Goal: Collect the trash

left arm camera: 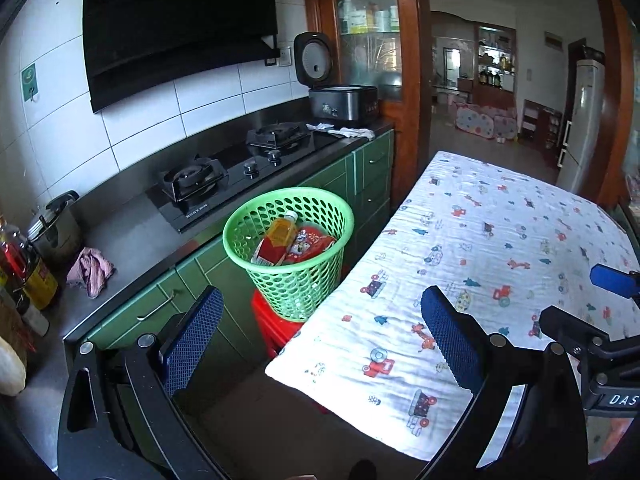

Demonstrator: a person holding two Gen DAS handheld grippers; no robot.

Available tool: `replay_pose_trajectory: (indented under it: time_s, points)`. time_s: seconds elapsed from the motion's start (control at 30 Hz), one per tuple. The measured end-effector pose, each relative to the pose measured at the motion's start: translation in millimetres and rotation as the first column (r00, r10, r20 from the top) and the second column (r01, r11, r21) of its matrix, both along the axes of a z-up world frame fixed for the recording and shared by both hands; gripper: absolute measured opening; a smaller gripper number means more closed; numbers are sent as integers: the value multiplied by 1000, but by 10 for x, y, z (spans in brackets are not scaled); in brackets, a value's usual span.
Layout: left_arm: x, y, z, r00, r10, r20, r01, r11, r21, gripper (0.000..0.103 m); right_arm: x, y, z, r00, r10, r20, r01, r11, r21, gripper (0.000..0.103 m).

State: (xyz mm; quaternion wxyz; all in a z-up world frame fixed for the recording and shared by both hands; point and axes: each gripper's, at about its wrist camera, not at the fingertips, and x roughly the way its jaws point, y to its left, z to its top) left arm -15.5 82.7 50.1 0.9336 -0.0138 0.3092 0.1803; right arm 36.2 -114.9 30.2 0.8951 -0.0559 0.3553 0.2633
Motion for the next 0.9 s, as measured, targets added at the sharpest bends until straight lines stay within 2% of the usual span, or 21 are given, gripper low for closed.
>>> replay_pose_trajectory:
  time_s: [0.33, 0.9]
  points:
    - [-120, 28, 12, 998, -52, 19, 52, 999, -2, 98, -190, 72, -11, 999, -45, 14, 45, 999, -20, 95]
    - [-175, -56, 48, 997, -65, 35, 66, 998, -13, 98, -288, 31, 33, 998, -52, 30, 53, 998, -28, 95]
